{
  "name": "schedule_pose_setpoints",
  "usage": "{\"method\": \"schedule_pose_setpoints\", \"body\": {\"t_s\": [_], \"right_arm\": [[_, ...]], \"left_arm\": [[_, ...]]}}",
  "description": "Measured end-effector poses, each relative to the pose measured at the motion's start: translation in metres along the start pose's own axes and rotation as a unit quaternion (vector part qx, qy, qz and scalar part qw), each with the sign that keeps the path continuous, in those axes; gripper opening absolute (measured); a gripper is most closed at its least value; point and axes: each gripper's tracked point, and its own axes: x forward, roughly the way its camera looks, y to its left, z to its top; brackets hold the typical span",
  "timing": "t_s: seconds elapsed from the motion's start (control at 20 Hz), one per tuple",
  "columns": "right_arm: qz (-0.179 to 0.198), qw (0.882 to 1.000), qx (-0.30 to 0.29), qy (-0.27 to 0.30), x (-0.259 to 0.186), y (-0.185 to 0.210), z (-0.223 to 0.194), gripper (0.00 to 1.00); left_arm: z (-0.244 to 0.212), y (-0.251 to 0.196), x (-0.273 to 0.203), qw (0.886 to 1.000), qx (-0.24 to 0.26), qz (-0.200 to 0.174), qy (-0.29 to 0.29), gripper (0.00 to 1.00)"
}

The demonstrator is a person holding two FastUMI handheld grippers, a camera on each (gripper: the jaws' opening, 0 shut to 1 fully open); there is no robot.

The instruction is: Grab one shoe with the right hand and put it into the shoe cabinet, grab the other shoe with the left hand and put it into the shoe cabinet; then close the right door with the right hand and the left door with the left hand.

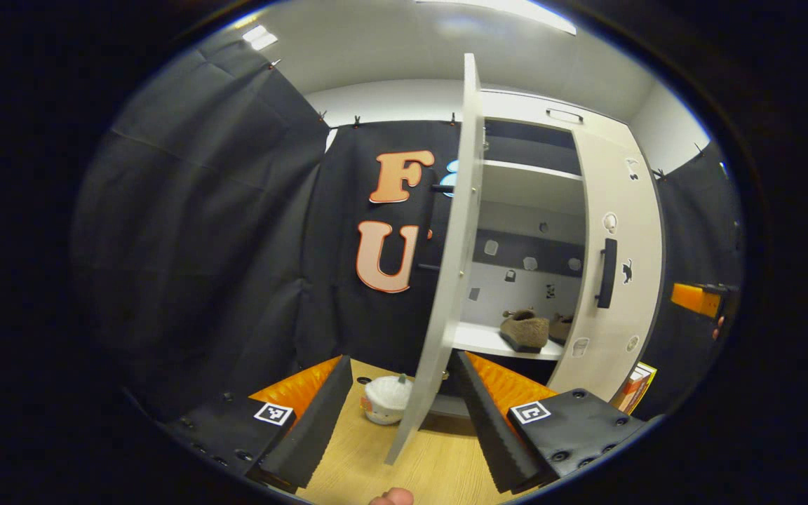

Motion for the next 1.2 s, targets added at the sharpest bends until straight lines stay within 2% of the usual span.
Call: {"method": "schedule_pose_setpoints", "body": {"t_s": [0.1,0.2,0.3,0.35,0.4,0.65,0.7,0.75,0.9,0.95,1.0,1.05,1.15,1.2], "right_arm": [[-0.003,1.0,0.023,0.003,-0.012,0.0,-0.013,0.93],[-0.007,0.999,0.041,0.02,-0.02,-0.004,-0.029,0.93],[-0.018,0.998,0.046,0.024,-0.025,-0.011,-0.037,0.93],[-0.023,0.998,0.045,0.024,-0.026,-0.015,-0.039,0.93],[-0.027,0.998,0.042,0.025,-0.027,-0.017,-0.041,0.93],[-0.026,0.999,0.034,0.03,-0.032,-0.012,-0.042,0.93],[-0.024,0.999,0.032,0.029,-0.033,-0.009,-0.041,0.93],[-0.022,0.999,0.03,0.027,-0.034,-0.007,-0.039,0.93],[-0.019,0.999,0.023,0.022,-0.036,-0.004,-0.036,0.93],[-0.019,0.999,0.022,0.022,-0.037,-0.004,-0.037,0.93],[-0.019,0.999,0.022,0.023,-0.038,-0.004,-0.037,0.93],[-0.02,0.999,0.023,0.024,-0.038,-0.005,-0.038,0.93],[-0.02,0.999,0.024,0.025,-0.038,-0.006,-0.04,0.93],[-0.02,0.999,0.023,0.027,-0.038,-0.008,-0.042,0.93]], "left_arm": [[0.013,0.025,0.006,0.999,-0.009,0.028,-0.011,0.94],[0.03,0.05,0.016,0.998,-0.006,0.053,-0.028,0.96],[0.048,0.069,0.038,0.997,-0.003,0.066,-0.039,0.99],[0.058,0.078,0.05,0.997,-0.007,0.069,-0.04,0.94],[0.067,0.084,0.064,0.997,-0.011,0.069,-0.038,0.97],[0.093,0.094,0.134,0.998,0.004,0.052,-0.035,0.97],[0.091,0.091,0.144,0.998,0.01,0.049,-0.03,0.94],[0.089,0.088,0.153,0.999,0.018,0.045,-0.026,0.97],[0.084,0.065,0.166,0.998,0.049,0.013,-0.021,0.94],[0.081,0.056,0.168,0.998,0.057,0.0,-0.021,0.97],[0.082,0.056,0.169,0.997,0.069,0.006,-0.026,0.94],[0.084,0.055,0.169,0.996,0.079,0.005,-0.031,0.98],[0.083,0.05,0.168,0.996,0.078,-0.004,-0.032,0.91],[0.077,0.044,0.166,0.997,0.069,-0.018,-0.027,0.95]]}}
